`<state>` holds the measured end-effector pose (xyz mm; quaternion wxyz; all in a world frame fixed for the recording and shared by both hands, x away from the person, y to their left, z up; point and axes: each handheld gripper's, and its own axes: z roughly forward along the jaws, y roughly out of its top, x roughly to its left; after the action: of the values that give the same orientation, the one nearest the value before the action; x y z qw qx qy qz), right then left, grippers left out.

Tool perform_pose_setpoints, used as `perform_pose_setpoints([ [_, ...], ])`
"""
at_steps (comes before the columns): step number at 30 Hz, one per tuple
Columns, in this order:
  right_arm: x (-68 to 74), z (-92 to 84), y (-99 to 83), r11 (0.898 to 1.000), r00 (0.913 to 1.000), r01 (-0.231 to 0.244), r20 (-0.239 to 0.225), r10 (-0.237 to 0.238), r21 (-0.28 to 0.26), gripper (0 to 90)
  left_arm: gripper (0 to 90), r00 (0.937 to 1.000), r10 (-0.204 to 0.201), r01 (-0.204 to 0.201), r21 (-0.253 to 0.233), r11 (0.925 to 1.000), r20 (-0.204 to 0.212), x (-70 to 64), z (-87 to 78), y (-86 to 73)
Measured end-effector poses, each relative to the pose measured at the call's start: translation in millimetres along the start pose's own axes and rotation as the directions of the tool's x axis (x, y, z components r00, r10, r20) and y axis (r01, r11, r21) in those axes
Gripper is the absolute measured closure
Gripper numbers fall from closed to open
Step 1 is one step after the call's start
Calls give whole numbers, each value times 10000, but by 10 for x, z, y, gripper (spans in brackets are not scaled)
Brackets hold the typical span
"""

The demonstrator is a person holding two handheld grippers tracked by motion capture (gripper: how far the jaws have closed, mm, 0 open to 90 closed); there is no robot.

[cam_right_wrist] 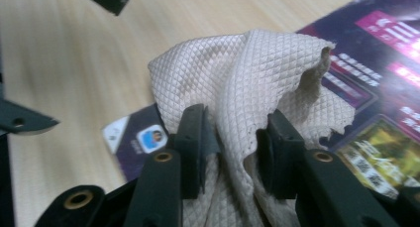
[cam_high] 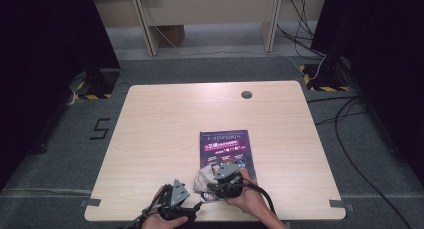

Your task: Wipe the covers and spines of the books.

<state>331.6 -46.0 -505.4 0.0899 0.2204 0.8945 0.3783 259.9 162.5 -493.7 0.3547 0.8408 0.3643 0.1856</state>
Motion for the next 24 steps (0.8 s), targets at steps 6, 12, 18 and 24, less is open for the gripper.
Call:
perform_pose_setpoints([
  [6, 35, 5, 10, 10000, 10000, -31, -66, 32, 84, 659, 181, 10000, 12, -12, 31, 10000, 38, 9, -1, -10],
  [12, 112, 16, 17, 9999, 9994, 69, -348, -66, 87, 661, 181, 10000, -11, 10, 73, 10000, 67, 6, -5, -12],
  [18, 228, 11, 16, 9987, 9968, 492, -630, -485, 95, 662, 180, 10000, -14, 14, 119, 9999, 2, 18, -13, -15],
  [24, 209, 11, 5, 9989, 9964, 471, -701, -471, -11, 667, 180, 10000, -45, 45, 80, 10000, -22, 19, -14, -21],
])
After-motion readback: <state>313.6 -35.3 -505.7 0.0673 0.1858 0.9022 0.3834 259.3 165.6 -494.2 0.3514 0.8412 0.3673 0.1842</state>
